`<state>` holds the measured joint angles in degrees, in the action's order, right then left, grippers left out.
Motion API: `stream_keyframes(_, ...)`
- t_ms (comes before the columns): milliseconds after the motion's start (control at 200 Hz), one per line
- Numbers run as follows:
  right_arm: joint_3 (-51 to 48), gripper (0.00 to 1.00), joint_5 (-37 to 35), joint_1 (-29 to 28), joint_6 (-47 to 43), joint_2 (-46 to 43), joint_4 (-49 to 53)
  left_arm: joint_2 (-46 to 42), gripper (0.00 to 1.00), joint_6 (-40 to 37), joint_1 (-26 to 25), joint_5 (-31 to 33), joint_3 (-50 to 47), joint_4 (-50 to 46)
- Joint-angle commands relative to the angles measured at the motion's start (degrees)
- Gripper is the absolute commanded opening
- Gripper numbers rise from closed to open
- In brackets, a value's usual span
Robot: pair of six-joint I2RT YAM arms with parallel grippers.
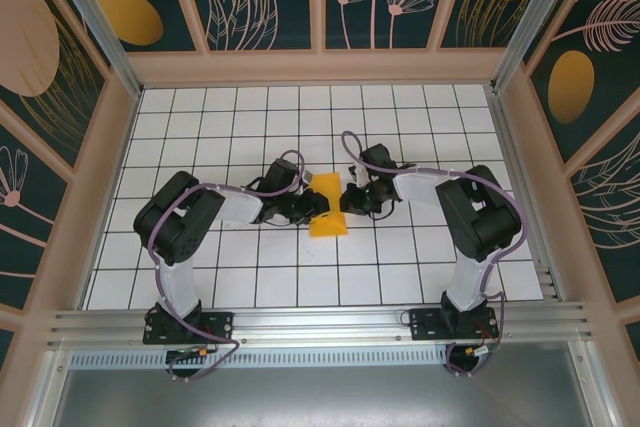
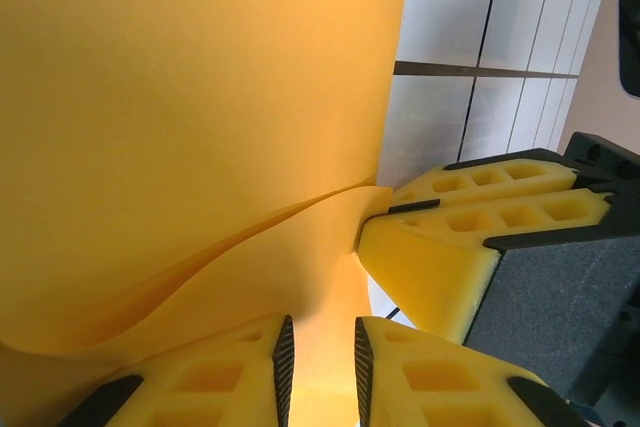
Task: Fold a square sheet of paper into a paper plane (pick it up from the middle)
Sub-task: Fold the triangle a second time at the center of the table.
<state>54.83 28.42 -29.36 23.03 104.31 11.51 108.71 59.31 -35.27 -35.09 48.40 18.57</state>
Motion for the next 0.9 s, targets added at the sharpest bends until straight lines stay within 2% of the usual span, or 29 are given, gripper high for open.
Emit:
stream_keyframes(0, 0.8, 0.13, -2.6, -0.3, 0.4, 0.4, 3.4, 1.3, 0.26, -1.6, -0.3, 2.1, 1.0, -3.7)
stream_keyframes(345, 1.7, 0.21, -2.5, -0.7, 1.2, -2.8, 4.7, 1.4, 0.24, -1.9, -0.2, 4.8, 1.3, -7.6)
stream_keyframes(550, -0.8, 0.25, -7.2, -1.2, 2.2, -9.1, 4.7, 1.6, 0.24, -2.2, -0.3, 6.5, 1.3, -9.5)
stream_keyframes(661, -2.9, 0.26, -6.1, -1.7, 2.5, -11.7, 4.2, 1.5, 0.23, -2.4, -0.3, 7.6, 1.3, -10.8)
stream_keyframes(731, -3.9, 0.25, -4.4, -3.9, 2.4, -12.5, 3.9, 1.2, 0.23, -2.4, -0.4, 8.4, 1.2, -11.3)
stream_keyframes(896, -5.8, 0.17, -1.1, -6.3, 2.2, -12.7, 3.1, 0.9, 0.21, -2.1, -0.3, 9.3, 0.8, -11.6)
